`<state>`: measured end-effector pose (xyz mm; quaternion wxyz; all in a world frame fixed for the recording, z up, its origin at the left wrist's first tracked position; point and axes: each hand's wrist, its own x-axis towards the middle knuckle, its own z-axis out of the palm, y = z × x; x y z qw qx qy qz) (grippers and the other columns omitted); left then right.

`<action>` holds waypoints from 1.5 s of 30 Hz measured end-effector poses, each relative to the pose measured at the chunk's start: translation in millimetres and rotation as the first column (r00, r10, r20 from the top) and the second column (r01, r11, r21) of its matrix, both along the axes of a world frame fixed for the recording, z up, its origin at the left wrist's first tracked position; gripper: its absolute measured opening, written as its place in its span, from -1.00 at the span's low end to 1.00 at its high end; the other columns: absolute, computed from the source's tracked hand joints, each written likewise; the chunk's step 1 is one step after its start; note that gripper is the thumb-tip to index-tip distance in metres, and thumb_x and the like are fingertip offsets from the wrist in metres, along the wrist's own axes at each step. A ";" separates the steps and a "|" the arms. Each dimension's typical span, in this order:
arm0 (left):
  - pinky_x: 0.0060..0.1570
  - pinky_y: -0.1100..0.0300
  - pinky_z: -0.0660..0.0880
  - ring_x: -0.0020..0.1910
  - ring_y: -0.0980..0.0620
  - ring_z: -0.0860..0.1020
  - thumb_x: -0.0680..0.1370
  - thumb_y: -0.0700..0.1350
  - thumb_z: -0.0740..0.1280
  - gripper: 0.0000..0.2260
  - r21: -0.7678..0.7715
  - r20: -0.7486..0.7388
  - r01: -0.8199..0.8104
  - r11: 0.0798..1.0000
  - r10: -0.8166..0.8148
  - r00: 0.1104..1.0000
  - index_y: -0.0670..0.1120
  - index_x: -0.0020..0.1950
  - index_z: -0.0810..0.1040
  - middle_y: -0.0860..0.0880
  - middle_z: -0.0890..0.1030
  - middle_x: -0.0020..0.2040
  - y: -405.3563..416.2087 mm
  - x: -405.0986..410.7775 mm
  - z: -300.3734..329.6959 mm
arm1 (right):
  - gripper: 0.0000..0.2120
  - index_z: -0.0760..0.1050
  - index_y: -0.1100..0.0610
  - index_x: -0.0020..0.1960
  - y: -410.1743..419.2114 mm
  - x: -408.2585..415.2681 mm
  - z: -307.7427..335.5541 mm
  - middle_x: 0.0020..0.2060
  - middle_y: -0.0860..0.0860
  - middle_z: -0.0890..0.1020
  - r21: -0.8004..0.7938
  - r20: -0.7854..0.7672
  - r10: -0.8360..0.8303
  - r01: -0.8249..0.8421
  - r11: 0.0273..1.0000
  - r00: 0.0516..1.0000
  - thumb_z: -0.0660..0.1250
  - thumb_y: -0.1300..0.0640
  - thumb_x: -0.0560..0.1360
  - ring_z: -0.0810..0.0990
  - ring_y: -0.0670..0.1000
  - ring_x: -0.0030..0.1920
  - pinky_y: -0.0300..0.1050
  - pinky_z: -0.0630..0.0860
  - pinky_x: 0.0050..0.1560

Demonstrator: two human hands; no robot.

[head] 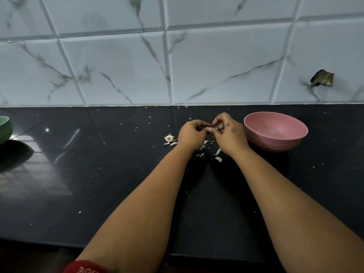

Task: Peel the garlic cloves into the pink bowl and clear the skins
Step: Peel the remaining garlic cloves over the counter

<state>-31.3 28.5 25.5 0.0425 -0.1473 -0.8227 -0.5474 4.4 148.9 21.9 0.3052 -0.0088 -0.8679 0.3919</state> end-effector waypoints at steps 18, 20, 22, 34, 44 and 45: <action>-0.20 0.33 0.53 -0.31 0.15 0.60 0.54 -0.29 0.34 -0.86 0.083 -0.102 0.104 0.991 -0.095 0.990 -0.12 0.03 0.64 -0.03 0.66 -0.23 -3.7 1.9 2.0 | -0.79 0.43 0.15 0.04 -0.1 -5.2 -1.4 -0.18 0.07 0.63 -0.194 0.030 -0.061 0.065 0.979 0.998 0.41 0.25 0.47 0.61 0.04 -0.18 -0.09 0.55 -0.08; -0.22 0.30 0.53 -0.34 0.14 0.59 0.53 -0.27 0.37 -0.90 0.108 -0.105 0.090 0.990 -0.079 0.991 -0.13 0.01 0.63 -0.05 0.66 -0.22 -4.0 1.7 2.6 | -0.78 0.42 0.13 0.03 -0.2 -4.7 -0.7 -0.20 0.04 0.62 -0.227 0.029 -0.043 0.049 0.973 0.999 0.42 0.23 0.47 0.59 0.01 -0.20 -0.12 0.53 -0.10; -0.20 0.22 0.57 -0.34 0.10 0.59 0.52 -0.27 0.38 -0.92 0.131 -0.095 0.076 0.989 -0.064 0.993 -0.13 -0.02 0.62 -0.08 0.67 -0.21 -3.5 1.1 2.7 | -0.79 0.41 0.10 0.02 -0.7 -4.5 -1.0 -0.20 0.02 0.60 -0.234 0.027 -0.030 0.036 0.971 0.999 0.41 0.24 0.48 0.58 0.00 -0.19 -0.13 0.51 -0.11; -0.21 0.23 0.56 -0.35 0.11 0.58 0.48 -0.28 0.43 -0.92 0.233 -0.060 0.019 0.972 -0.005 0.998 -0.12 -0.15 0.60 -0.03 0.66 -0.24 0.3 3.1 3.3 | -0.76 0.30 0.10 -0.04 -6.6 -8.0 -2.9 -0.23 0.01 0.51 -0.165 -0.044 -0.086 0.078 0.983 0.995 0.35 0.29 0.48 0.58 0.09 -0.17 -0.05 0.50 -0.13; -0.16 0.18 0.56 -0.33 0.11 0.56 0.51 -0.28 0.39 -0.96 0.347 -0.013 -0.001 0.938 0.006 1.000 -0.16 -0.08 0.58 -0.04 0.61 -0.24 6.2 4.6 3.5 | -0.73 0.30 0.05 -0.06 -10.0 -7.2 3.3 -0.18 0.08 0.60 -0.328 -0.057 -0.100 0.076 0.942 0.993 0.39 0.24 0.45 0.57 0.01 -0.22 -0.13 0.50 -0.17; -0.14 0.16 0.56 -0.33 0.11 0.56 0.52 -0.28 0.38 -0.94 0.386 0.014 0.002 0.923 -0.008 1.000 -0.14 -0.09 0.58 -0.04 0.60 -0.24 6.6 5.0 4.1 | -0.73 0.29 0.02 -0.10 -10.9 -8.1 4.3 -0.19 0.06 0.60 -0.386 -0.045 -0.093 0.069 0.920 0.995 0.38 0.25 0.46 0.56 0.01 -0.22 -0.14 0.48 -0.18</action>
